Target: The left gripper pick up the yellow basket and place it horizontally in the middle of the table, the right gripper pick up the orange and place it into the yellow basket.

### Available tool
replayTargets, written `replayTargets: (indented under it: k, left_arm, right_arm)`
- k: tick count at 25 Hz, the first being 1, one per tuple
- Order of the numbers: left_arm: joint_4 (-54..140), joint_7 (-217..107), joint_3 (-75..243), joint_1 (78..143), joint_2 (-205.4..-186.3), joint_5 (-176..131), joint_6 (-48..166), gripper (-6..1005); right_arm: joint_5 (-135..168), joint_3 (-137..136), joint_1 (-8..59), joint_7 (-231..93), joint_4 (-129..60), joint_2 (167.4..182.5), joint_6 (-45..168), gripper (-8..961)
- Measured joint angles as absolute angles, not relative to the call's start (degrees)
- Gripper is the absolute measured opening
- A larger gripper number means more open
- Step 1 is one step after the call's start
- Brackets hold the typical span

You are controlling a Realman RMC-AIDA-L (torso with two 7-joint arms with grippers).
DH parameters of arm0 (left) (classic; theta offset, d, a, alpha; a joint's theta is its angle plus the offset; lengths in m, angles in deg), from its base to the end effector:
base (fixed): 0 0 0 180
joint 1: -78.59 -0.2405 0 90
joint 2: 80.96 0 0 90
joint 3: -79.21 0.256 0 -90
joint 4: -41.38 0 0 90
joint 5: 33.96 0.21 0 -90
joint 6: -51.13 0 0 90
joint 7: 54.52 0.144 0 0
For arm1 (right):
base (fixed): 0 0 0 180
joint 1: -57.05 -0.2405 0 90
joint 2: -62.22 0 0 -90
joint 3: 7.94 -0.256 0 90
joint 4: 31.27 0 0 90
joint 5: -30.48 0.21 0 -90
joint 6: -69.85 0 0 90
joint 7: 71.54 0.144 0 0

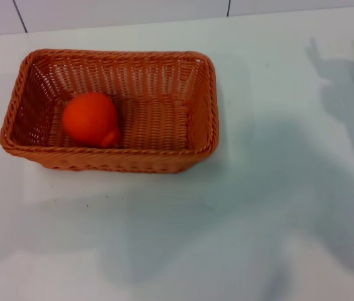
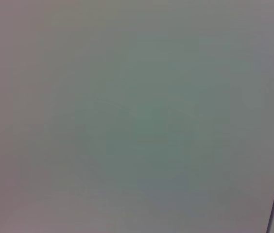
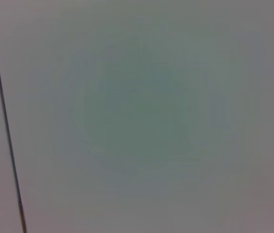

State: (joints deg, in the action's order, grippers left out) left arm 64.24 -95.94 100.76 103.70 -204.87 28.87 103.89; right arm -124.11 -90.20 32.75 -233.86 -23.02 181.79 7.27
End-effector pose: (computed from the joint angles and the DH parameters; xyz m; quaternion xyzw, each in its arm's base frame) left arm -0.3751 0.3469 0.0515 -0.6108 -0.3620 -0.3088 0.6329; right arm 0.3559 0.3361 0.0166 -0.3196 -0.6068 -0.6494 0.3287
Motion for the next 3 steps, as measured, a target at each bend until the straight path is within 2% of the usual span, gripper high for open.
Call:
replayTargets:
  k: [3]
  left_arm:
    - [64.18, -95.91, 100.81, 103.81, -204.86, 28.87, 103.65, 891]
  right_arm:
    - [-124.11, -90.37, 32.9, -233.87, -23.29, 181.83, 7.37, 944]
